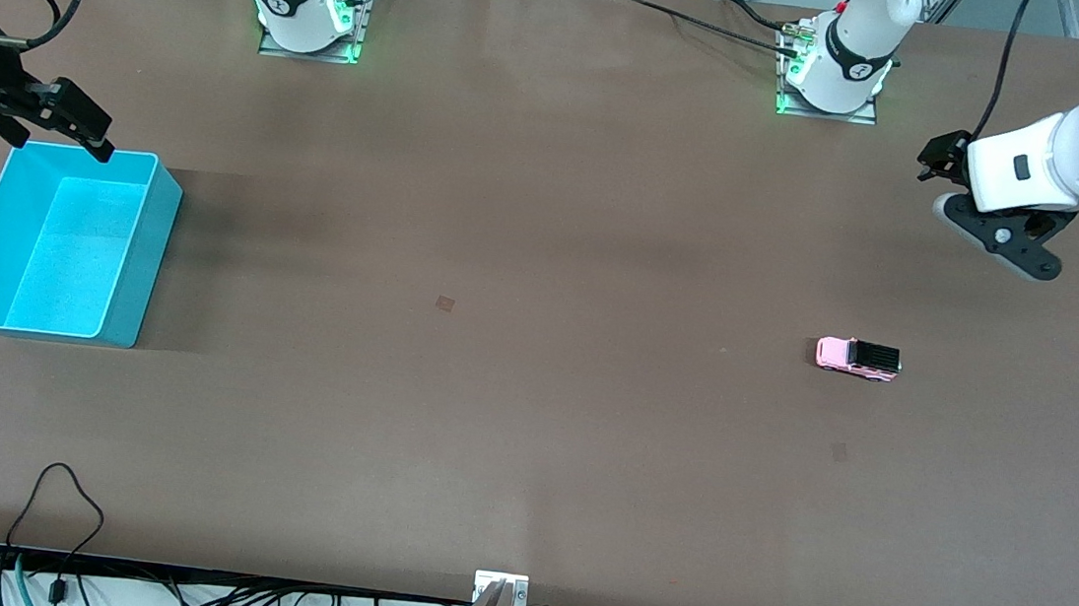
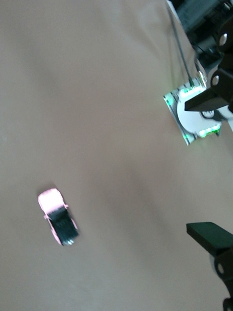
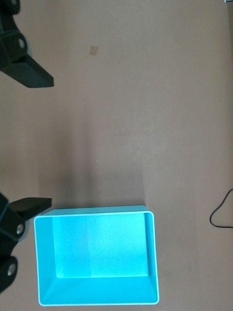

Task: Wind and store pink jeep toy
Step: 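Lower the open left gripper over the pink toy jeep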

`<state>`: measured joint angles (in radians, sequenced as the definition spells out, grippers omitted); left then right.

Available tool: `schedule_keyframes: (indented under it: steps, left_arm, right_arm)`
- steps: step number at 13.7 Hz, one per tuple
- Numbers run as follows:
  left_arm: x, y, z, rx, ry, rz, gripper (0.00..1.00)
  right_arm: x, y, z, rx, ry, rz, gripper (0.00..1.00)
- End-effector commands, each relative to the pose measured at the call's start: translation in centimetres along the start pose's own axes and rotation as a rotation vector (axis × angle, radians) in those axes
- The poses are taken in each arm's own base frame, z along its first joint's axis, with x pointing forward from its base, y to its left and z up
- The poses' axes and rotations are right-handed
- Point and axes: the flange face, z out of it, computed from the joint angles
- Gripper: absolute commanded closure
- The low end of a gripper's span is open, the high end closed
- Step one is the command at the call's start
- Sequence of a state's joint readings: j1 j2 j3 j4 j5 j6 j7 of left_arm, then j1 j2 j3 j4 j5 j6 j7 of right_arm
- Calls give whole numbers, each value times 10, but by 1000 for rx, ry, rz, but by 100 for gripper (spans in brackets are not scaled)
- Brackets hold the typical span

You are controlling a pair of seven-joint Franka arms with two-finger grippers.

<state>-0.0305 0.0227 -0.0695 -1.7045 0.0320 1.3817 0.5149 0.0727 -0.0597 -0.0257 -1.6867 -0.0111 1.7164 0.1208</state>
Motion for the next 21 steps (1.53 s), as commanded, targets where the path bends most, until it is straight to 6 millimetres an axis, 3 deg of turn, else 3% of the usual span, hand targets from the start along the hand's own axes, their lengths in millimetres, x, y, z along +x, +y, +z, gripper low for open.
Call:
schedule_keyframes:
  steps: [1,5,8,12,15,17,21]
  left_arm:
    - [6,-23,16,14,2,192,0]
    - [13,-51,70,81,1,436,0]
    - [29,-66,115,166,46,650,0]
    - [67,-88,178,265,56,856,0]
    - [84,-118,229,298,88,951,0]
    - [85,-124,257,316,112,970,0]
    - [86,-116,291,353,153,992,0]
  right_arm:
    - [-6,0,-5,3,10,-7,0]
    - [-6,0,-5,3,10,-7,0]
    - [-6,0,-5,3,12,-6,0]
    - [-6,0,-4,3,10,-7,0]
    - [-6,1,-4,3,10,-6,0]
    - [-6,1,-4,3,10,-6,0]
    - [-6,1,-4,3,10,-6,0]
